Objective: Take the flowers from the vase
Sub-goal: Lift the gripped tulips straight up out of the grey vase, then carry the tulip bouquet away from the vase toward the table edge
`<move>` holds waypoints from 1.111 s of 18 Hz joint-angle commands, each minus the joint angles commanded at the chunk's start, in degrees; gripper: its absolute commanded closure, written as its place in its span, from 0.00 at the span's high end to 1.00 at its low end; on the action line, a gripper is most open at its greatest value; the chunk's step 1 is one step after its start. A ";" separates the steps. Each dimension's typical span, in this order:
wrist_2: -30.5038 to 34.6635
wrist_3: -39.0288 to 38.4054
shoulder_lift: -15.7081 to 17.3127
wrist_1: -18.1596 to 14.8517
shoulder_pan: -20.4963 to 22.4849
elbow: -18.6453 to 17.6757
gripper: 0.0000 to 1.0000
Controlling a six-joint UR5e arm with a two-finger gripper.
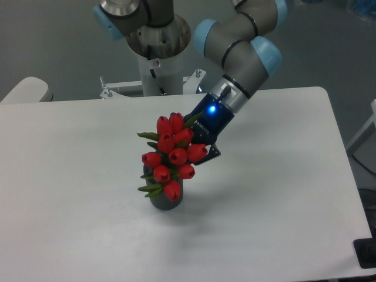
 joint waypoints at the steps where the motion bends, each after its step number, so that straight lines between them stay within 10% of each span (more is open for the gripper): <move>1: -0.09 -0.27 0.53 0.00 0.09 0.00 0.40; 20: -3.07 -14.76 3.17 -0.26 0.70 12.39 0.40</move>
